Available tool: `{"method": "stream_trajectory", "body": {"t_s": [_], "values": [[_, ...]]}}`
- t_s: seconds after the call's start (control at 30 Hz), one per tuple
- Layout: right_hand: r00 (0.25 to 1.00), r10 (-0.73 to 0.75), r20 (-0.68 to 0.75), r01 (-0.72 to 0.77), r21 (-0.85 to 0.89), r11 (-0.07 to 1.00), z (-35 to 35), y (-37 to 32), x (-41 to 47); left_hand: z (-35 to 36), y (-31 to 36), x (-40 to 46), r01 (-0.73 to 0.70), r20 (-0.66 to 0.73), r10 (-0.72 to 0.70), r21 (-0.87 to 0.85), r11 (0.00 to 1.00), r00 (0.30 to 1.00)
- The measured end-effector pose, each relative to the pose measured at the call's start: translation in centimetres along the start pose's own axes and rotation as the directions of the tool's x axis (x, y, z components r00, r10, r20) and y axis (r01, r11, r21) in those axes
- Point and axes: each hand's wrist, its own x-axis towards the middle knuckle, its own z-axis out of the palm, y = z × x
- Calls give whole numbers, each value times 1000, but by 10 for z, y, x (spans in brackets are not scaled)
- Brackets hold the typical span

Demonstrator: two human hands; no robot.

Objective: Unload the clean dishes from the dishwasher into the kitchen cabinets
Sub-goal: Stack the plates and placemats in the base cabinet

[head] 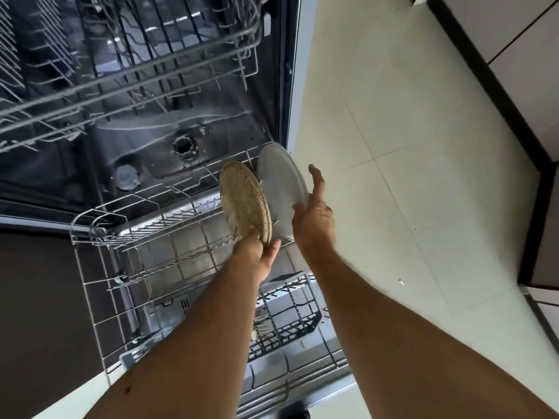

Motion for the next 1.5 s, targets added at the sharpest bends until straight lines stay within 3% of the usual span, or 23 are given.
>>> {"method": "stream_trajectory", "body": {"t_s": [0.17,0.4,0.6,0.8,0.93,1.1,1.3,1.5], "values": [[991,105,88,-102,-38,994,5,0,2,3,2,-7,102,94,-71,-389,915,993],[994,108,10,-108,31,994,-15,-13,-42,-25,1,-53,195,219,-79,-578,792,972],[996,82,-41,-82,3,997,-37,-38,-102,-56,-6,-117,211,237,-93,-540,815,967],[994,84,-68,-78,83,993,-64,-74,-177,-119,1,-181,198,302,-67,-430,881,951],[994,86,-74,-77,115,990,-76,-98,-231,-172,17,-235,81,243,10,-363,928,970],[989,127,-73,-103,276,956,-90,-143,-297,-241,40,-299,-108,215,187,-333,937,959],[978,210,-12,-163,586,794,-101,-190,-378,-306,57,-380,-258,272,335,-281,924,902],[967,199,157,-231,867,441,-111,-225,-447,-375,71,-435,-392,314,479,-301,869,820]]}}
